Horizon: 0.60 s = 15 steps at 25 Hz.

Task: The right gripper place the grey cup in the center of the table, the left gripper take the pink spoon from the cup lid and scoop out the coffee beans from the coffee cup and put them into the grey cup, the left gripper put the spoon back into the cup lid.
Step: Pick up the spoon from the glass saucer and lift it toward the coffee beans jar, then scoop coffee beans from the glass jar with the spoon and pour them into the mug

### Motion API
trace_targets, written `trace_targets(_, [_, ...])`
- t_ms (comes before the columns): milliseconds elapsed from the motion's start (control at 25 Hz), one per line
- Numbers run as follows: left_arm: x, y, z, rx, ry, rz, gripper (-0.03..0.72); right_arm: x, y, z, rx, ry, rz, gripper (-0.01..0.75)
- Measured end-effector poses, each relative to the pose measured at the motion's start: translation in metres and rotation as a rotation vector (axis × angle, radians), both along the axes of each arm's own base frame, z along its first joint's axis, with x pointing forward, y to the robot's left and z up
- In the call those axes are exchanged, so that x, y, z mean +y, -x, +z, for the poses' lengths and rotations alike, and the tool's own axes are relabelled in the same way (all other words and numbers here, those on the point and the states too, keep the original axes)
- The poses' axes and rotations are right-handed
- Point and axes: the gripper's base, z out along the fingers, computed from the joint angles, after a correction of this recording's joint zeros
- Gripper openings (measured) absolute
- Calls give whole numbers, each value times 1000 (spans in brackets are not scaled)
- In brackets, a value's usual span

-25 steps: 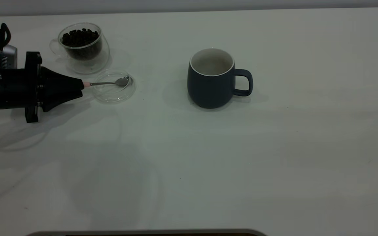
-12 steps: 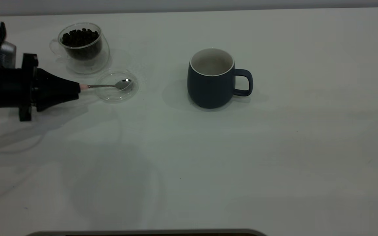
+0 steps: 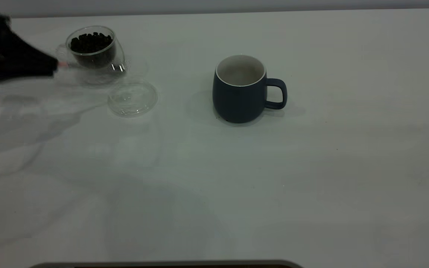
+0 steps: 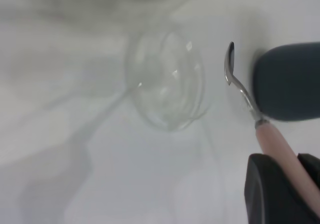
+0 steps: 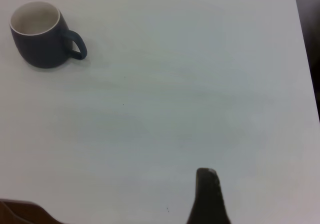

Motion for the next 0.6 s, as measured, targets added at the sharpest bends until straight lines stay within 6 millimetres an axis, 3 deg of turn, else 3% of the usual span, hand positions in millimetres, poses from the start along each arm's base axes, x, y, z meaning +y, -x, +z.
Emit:
trace_targets(160, [6, -6, 47, -151, -122, 9, 115, 0, 0, 0, 0, 0, 0, 590])
trace_targets(240, [10, -8, 59, -206, -193, 23, 115, 0, 0, 0, 0, 0, 0, 590])
trace_targets(360, [16, -10, 64, -240, -281, 49, 115, 0, 0, 0, 0, 0, 0, 590])
trace_targets(600, [22, -13, 54, -267, -370, 55, 115, 0, 0, 0, 0, 0, 0, 590])
